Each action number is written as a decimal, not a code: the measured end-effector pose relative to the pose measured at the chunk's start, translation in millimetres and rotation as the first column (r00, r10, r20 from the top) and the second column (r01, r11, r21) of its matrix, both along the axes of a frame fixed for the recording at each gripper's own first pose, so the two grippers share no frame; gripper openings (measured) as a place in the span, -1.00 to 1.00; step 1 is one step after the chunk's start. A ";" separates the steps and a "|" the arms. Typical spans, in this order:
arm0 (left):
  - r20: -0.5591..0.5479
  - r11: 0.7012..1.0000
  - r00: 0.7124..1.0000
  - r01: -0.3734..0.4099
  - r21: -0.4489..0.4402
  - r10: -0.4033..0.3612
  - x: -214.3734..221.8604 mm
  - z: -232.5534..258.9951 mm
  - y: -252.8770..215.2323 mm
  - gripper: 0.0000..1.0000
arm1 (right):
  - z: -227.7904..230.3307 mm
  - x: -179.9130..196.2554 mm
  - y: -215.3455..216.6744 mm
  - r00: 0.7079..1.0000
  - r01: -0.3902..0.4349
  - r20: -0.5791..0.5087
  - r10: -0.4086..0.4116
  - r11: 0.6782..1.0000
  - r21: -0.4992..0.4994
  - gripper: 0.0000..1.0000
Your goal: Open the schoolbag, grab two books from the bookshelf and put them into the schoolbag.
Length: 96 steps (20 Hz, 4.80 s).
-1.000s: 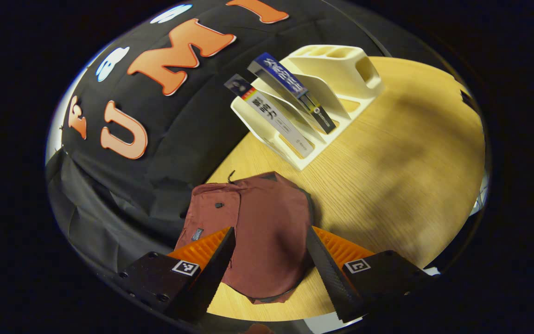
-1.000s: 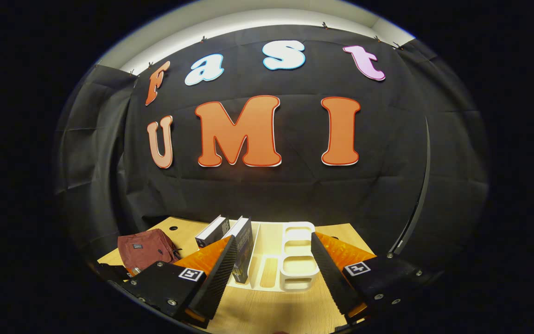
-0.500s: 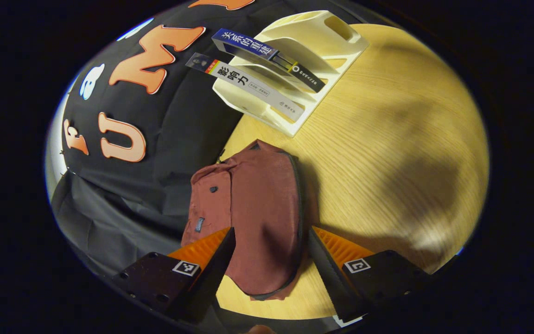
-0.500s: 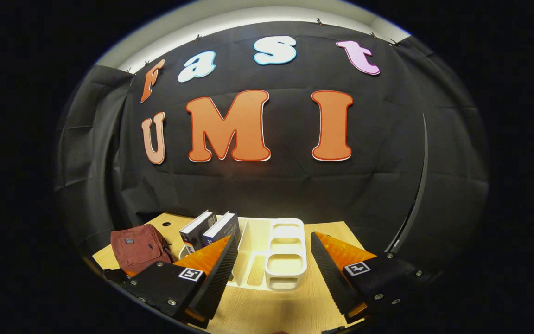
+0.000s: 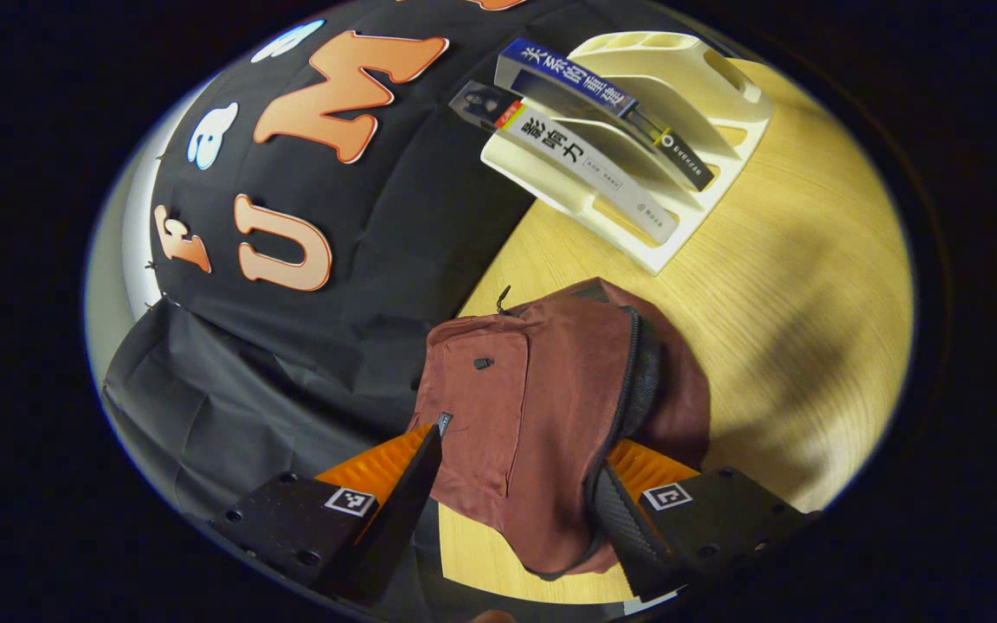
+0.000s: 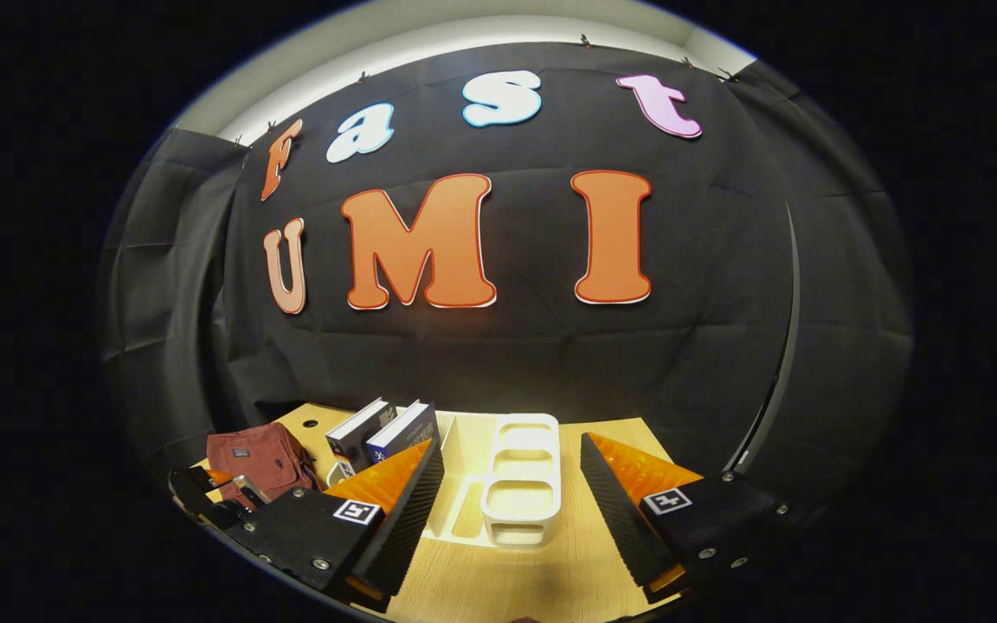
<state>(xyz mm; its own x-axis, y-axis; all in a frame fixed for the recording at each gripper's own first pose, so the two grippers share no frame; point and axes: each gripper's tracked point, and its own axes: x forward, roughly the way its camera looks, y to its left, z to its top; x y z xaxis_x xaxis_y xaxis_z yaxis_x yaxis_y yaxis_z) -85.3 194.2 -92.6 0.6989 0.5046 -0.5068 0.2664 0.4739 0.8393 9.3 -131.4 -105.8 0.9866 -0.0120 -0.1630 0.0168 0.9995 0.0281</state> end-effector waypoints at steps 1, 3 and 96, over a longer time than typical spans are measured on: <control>-0.022 1.000 1.000 -0.002 -0.001 0.002 2.8 -1.8 1.9 0.91 | 0.9 1.0 -1.6 1.000 0.002 0.002 -0.002 1.000 -0.003 0.88; -0.040 0.998 0.999 -0.016 -0.064 0.014 8.4 2.9 2.1 0.90 | 0.3 0.8 -6.1 1.000 0.005 -0.004 -0.005 1.000 -0.003 0.88; -0.443 0.623 0.857 -0.200 -0.757 -0.264 88.8 96.8 89.6 -0.89 | -36.0 148.8 223.2 0.485 0.077 -0.862 0.146 0.975 0.208 -0.26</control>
<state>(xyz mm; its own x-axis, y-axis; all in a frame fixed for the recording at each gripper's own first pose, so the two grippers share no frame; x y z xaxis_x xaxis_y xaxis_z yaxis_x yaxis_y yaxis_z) 3.5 283.8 4.2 0.2568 -0.2437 -0.9353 0.5327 0.8431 -0.0734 158.1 91.8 -141.8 0.3357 0.1593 -0.9284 0.1094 0.9723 0.2064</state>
